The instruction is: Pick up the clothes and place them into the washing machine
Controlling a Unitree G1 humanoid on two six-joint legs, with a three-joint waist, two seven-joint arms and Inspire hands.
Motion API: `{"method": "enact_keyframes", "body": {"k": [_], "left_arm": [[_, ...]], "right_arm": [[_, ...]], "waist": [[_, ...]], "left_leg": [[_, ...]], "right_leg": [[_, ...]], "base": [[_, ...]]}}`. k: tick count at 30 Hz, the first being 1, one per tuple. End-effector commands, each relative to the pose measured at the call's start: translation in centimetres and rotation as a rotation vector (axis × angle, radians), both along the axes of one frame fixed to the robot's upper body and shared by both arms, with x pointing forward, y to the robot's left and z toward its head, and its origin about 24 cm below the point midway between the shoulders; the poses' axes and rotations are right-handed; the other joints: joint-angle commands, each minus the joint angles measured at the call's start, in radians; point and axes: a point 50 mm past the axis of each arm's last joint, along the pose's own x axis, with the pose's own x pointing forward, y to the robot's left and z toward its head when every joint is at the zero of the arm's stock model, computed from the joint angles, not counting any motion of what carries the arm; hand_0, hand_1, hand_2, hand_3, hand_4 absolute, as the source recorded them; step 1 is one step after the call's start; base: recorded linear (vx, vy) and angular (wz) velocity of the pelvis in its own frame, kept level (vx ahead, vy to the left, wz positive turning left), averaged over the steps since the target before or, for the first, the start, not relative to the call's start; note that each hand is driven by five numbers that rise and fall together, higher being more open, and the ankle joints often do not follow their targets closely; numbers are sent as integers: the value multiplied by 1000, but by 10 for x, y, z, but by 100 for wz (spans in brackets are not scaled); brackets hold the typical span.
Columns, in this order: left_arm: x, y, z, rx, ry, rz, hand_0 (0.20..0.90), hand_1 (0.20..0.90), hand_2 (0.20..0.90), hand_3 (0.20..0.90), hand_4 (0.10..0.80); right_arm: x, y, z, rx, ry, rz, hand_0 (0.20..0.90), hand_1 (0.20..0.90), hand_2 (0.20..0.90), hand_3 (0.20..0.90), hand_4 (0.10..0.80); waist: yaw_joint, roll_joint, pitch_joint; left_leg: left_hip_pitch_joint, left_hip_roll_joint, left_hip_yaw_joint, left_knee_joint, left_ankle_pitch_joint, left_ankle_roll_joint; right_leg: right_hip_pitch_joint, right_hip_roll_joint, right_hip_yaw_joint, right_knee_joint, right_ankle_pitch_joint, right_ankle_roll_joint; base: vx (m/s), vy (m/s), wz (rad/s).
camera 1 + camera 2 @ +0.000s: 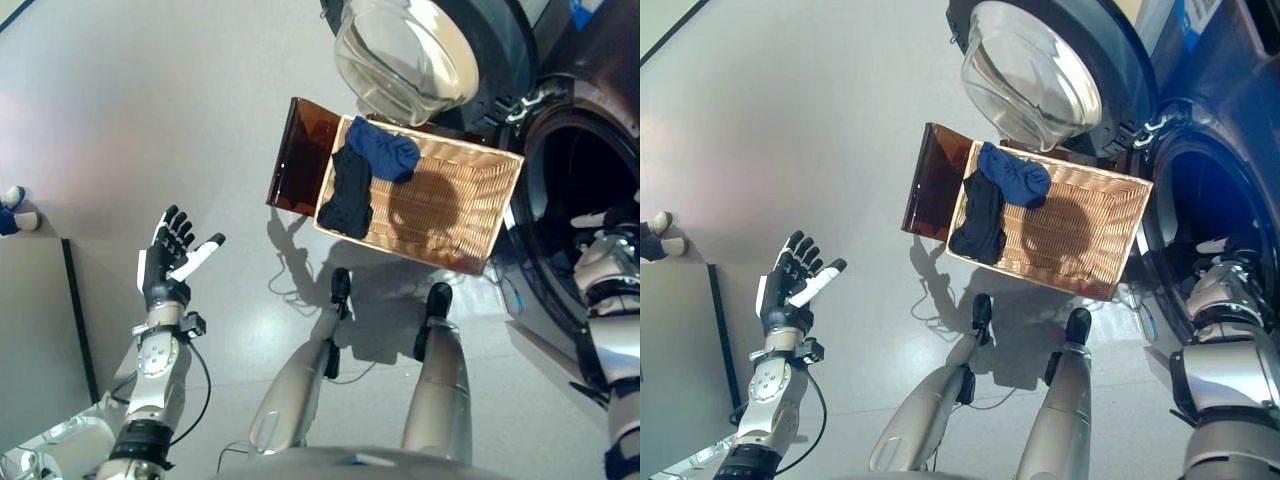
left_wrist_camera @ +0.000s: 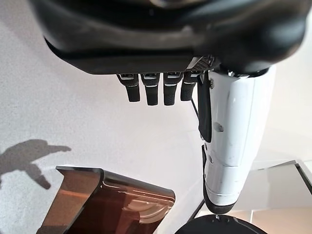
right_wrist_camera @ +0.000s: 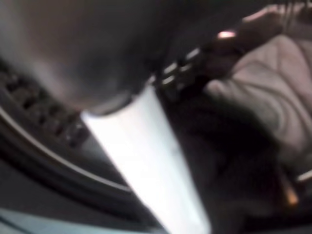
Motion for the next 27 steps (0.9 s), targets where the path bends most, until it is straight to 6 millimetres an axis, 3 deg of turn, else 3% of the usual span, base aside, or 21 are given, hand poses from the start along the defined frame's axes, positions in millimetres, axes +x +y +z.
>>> {"method": "enact_keyframes", "body": {"k": [1,5,10,18,27], "left_arm": [[-11,34,12,82,-65,146,900,900,900,900,800],[-13,37,9,97,-58,170,900,900,900,900,800],[-15,38,8,82,-58,194,900,900,900,900,800],[-21,45,7,86,-48,225,900,900,900,900,800],[-21,48,11,99,-60,205,900,900,900,900,800]], "right_arm": [[-12,-7,13,-180,-91,2,900,900,900,900,800],[-7,12,5,-177,-153,103,900,900,900,900,800],[-2,36,-16,-36,-236,198,900,900,900,900,800],[-7,44,-40,155,-304,183,900,900,900,900,800],[-4,35,-49,289,-291,111,900,900,900,900,800]], "waist": [[-10,-20,-82],[-20,-29,-80],[-29,-35,-76],[-33,-32,-73],[-18,-12,-60]], "left_leg": [[39,14,2,-16,-96,-100],[37,18,6,-16,-96,-97],[23,25,13,-16,-91,-97],[3,29,20,-16,-87,-99],[-10,30,24,-16,-82,-106]], "right_leg": [[113,59,-23,-164,41,-39],[112,61,-20,-175,44,-40],[100,71,-17,-182,46,-45],[80,81,-5,-191,52,-48],[69,80,-3,-198,57,-48]], "base": [[7,12,-7],[-11,19,-10],[-15,-5,-6],[-7,-2,-4],[-4,-4,-1]]}}
